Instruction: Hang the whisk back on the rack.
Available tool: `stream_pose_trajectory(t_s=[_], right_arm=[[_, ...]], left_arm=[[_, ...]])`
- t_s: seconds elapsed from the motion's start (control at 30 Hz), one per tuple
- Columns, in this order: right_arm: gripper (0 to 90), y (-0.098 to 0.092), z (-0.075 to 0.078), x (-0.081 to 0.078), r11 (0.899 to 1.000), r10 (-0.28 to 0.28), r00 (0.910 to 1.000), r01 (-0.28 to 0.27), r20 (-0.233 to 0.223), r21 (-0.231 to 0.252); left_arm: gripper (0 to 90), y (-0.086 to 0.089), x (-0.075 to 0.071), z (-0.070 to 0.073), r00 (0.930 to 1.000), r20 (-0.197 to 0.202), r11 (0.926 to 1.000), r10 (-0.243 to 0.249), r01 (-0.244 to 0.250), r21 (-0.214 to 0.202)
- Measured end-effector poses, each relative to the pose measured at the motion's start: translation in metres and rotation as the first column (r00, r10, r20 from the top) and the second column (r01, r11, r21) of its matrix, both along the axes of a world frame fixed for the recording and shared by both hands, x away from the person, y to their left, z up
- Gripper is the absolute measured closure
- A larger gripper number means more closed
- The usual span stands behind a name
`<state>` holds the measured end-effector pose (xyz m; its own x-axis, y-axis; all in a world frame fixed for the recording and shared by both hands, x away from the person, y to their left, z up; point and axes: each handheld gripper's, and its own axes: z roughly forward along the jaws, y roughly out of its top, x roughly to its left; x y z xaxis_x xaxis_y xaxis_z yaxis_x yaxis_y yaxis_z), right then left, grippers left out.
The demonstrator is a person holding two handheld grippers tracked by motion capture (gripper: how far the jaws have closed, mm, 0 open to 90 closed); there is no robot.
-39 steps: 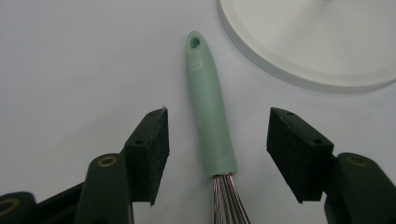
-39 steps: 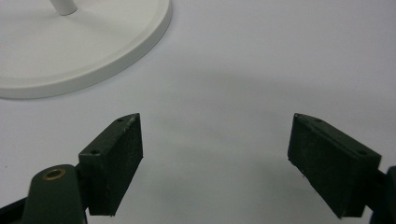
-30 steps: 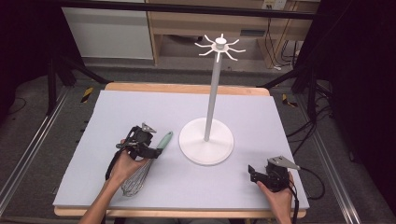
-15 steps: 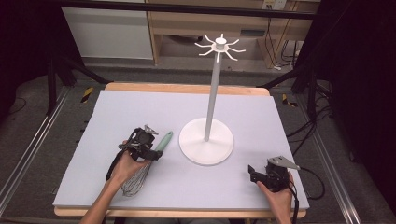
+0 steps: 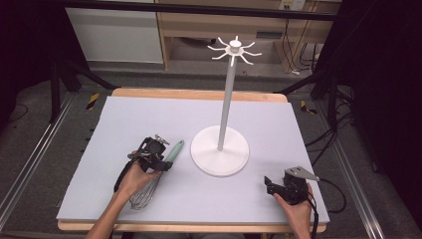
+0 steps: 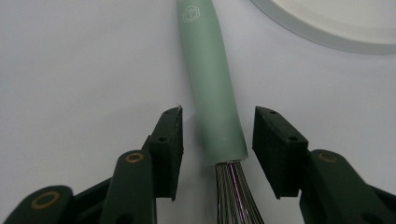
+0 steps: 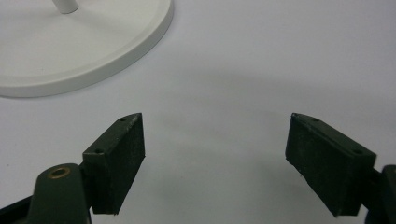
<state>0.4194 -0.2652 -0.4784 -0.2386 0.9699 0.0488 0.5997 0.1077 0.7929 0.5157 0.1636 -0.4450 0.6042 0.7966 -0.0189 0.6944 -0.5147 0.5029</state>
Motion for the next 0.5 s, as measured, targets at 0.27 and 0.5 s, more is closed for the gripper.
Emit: stream_pose_trajectory(t_s=[0.27,0.5], right_arm=[[20.8,0.0,-0.0001,0.0,1.0,0.003,1.0,-0.003,0.0,-0.002],[21.3,-0.0001,-0.0001,-0.0001,1.0,0.005,1.0,-0.005,0.0,-0.002]], left_arm=[[57.5,-0.002,0.0017,-0.0017,0.9998,-0.02,0.9999,-0.004,0.004,0.014],[61.5,-0.0033,0.0036,-0.0034,0.9993,-0.037,0.9996,-0.007,0.008,0.027]])
